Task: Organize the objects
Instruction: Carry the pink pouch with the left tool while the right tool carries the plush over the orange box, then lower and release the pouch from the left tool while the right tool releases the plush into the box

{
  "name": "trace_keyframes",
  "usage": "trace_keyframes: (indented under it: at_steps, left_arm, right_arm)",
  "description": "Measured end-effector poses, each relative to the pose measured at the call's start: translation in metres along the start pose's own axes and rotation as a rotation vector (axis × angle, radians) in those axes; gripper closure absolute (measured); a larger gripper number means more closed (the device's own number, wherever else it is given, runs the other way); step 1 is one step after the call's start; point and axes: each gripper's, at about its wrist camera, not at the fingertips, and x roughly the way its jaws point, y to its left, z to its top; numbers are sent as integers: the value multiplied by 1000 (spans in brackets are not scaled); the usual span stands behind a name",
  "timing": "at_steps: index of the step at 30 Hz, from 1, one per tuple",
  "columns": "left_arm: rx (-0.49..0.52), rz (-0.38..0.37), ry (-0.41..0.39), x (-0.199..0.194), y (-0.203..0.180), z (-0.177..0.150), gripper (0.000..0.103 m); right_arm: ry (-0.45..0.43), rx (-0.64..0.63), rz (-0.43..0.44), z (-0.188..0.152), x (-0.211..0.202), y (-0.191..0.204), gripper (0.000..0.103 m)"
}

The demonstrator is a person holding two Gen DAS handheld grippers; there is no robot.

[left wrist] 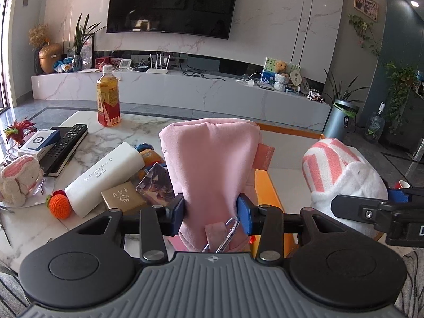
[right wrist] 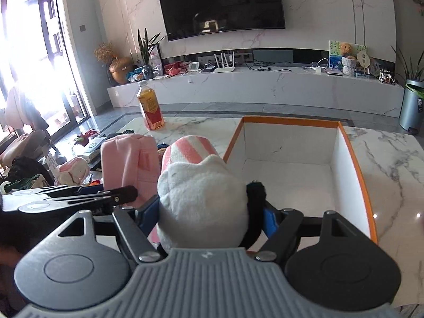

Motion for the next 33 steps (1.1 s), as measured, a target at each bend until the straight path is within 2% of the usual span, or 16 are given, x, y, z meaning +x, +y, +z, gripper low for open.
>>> trace_keyframes:
  at_steps: [8,13,16,20,26,29,31,33]
  left_arm:
    - [32,-61,-7,10,-32,19,54]
    - [37,-172,43,28,-51,22,54]
    - [62,-194,67,37,-64,21,54]
    - [111,-172,137,49,-78,15,54]
    - [165,-130,178,54,-91,11,54]
    - [162,-150,215,62,-98,13,53]
    - [196,-157,238,71,-106,12,51]
    - [237,-88,256,82,-113,6,49]
  right_arm:
    - [-33,78,-84,-4,-5,-37,27]
    - [-59,114,-146,-5,-8,-59,27]
    - [-74,121,-171,-8,-9,-68,27]
    - [-87,110,-242,-10,-9,-76,27]
    - [-94,145,-240,-14,-4,-87,27]
    - [-122,180,-242,-13,-5,-92,27]
    - [-139,195,-244,-15,-8,-94,26]
    - [-133,190,-233,-15,-9,-94,26]
